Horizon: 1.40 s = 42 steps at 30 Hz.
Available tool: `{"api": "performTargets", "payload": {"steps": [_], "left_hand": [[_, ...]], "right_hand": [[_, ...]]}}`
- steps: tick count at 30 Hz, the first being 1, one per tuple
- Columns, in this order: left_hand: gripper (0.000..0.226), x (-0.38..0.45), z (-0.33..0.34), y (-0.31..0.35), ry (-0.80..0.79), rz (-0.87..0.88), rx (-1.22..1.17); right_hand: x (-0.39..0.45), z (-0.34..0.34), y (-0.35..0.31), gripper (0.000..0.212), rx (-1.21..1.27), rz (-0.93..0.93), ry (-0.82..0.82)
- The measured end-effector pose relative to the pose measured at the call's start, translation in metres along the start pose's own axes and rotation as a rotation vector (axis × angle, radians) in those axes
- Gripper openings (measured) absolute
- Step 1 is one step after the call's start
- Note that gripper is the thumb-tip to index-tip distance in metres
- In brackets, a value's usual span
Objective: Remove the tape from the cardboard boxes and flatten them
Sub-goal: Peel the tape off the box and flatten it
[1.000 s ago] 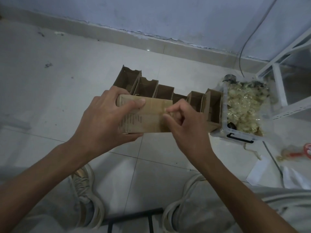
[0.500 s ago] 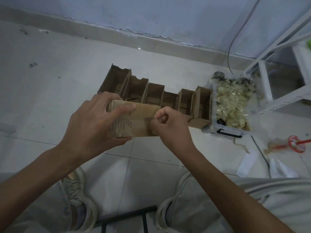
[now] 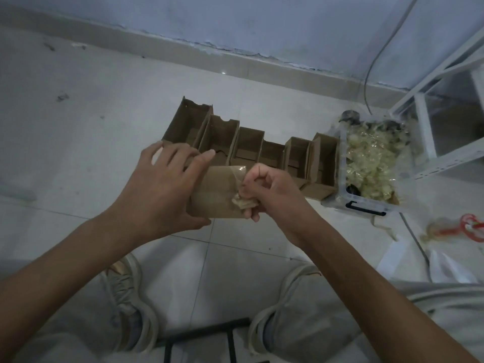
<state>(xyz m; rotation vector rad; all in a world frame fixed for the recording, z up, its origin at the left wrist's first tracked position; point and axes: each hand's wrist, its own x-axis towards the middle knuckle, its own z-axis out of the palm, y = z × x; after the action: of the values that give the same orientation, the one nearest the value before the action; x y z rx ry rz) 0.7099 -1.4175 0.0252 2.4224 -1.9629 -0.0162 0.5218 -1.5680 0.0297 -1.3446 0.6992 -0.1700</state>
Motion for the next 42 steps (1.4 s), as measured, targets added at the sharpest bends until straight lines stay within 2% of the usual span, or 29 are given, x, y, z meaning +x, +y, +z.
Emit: {"api": "performTargets", "payload": {"steps": [5,7,10,13,15,18,21,27,30,35,37,40,42], "left_hand": [[0.120,-0.001,-0.004,-0.002,0.001,0.009,-0.115],[0.121,-0.002,-0.003,-0.002,-0.016,0.005,-0.112],[0.120,-0.007,0.001,0.005,-0.019,-0.010,-0.064],[0.117,-0.007,0.004,0.013,0.025,-0.002,-0.041],[0.115,-0.006,0.004,0.017,0.062,0.024,-0.001],[0.111,-0.007,0.005,0.019,0.098,0.034,0.040],[0.108,-0.009,0.008,0.021,0.106,0.018,0.049],[0.109,-0.007,0.013,0.021,0.124,-0.014,0.058],[0.109,-0.005,0.014,0.019,0.082,-0.024,0.063],[0.106,-0.005,0.014,0.018,0.075,-0.034,0.066],[0.105,-0.006,0.016,0.021,0.081,-0.019,0.055],[0.105,-0.008,0.024,0.024,0.041,-0.002,0.060],[0.105,-0.009,0.029,0.024,0.013,-0.019,0.040]], "right_hand": [[0.000,-0.011,-0.004,0.017,0.348,0.049,-0.107],[0.000,-0.012,-0.004,0.012,0.329,0.053,-0.085],[0.000,-0.006,-0.005,0.004,-0.074,-0.042,0.035],[0.001,0.005,-0.002,0.027,-0.593,-0.242,0.237],[0.004,0.007,0.002,0.034,-0.855,-0.290,0.325],[0.006,0.001,0.004,0.030,-1.108,-0.266,0.325],[0.005,-0.001,0.002,0.030,-1.203,-0.240,0.311],[-0.002,0.015,0.009,0.042,-1.184,-0.168,0.227],[0.003,0.013,0.019,0.044,-1.136,-0.064,0.213],[0.006,0.013,0.021,0.035,-0.953,-0.043,0.250],[0.005,0.014,0.018,0.033,-0.984,-0.055,0.248],[0.003,0.016,0.013,0.019,-1.083,-0.024,0.163],[0.000,0.020,0.015,0.023,-1.123,-0.007,0.110]]}}
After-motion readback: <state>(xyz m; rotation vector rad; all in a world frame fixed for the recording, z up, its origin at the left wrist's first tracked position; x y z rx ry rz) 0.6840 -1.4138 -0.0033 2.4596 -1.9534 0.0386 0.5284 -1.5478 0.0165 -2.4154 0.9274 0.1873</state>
